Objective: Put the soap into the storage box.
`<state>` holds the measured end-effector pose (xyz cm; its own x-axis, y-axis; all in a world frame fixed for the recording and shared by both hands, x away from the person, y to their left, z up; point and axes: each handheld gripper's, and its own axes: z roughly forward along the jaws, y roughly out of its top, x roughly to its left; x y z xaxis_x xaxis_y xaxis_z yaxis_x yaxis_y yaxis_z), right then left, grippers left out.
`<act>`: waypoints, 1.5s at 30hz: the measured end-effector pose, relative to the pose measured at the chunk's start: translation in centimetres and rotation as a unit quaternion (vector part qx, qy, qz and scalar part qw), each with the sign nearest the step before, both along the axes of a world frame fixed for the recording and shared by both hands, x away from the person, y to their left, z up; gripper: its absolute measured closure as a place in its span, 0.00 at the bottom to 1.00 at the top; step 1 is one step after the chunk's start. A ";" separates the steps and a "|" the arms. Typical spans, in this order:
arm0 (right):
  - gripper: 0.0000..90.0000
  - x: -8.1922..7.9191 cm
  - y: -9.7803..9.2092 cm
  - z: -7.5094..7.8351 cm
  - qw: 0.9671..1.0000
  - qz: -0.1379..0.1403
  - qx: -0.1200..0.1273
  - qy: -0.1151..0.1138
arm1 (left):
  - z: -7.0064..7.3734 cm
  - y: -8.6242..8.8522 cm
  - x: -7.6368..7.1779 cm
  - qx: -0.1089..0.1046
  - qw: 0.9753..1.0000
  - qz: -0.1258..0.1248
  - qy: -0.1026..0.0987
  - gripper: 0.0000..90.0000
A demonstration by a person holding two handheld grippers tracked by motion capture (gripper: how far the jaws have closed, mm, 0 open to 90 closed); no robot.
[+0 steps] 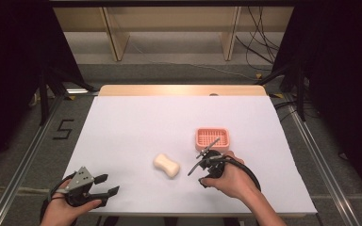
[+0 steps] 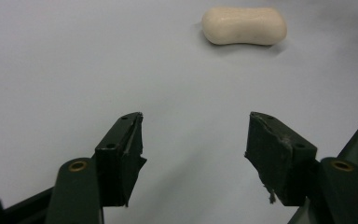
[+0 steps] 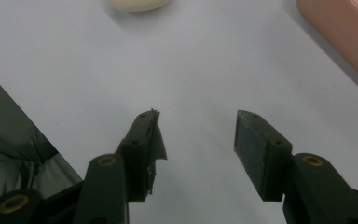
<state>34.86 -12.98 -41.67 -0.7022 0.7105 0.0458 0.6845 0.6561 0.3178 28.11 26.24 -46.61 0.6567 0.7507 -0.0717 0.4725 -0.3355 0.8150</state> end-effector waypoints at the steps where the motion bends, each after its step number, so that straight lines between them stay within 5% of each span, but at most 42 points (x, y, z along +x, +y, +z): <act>1: 0.56 0.0 0.0 0.0 1.000 0.000 0.000 0.000 | 0.0 0.0 0.0 0.000 1.000 0.000 0.000 0.40; 9: 0.58 0.8 0.8 0.3 1.000 0.005 -0.009 0.004 | -0.1 0.1 0.2 0.008 1.000 -0.001 -0.011 0.40; 26: 0.58 1.7 2.2 0.3 1.000 0.011 -0.002 0.010 | 0.0 0.0 0.0 -0.001 1.000 0.000 0.001 0.40; 28: 0.58 1.7 2.5 0.4 1.000 0.006 -0.004 0.014 | -0.1 0.1 0.2 0.012 1.000 -0.003 -0.014 0.40; 45: 0.58 2.9 3.8 0.8 1.000 0.013 -0.009 0.019 | 0.0 0.1 0.1 0.002 1.000 -0.004 0.000 0.40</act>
<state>37.75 -9.14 -40.91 -0.7190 0.6924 0.0602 0.6782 0.6800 0.2786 28.19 26.36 -46.60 0.6620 0.7464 -0.0685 0.4706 -0.3428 0.8130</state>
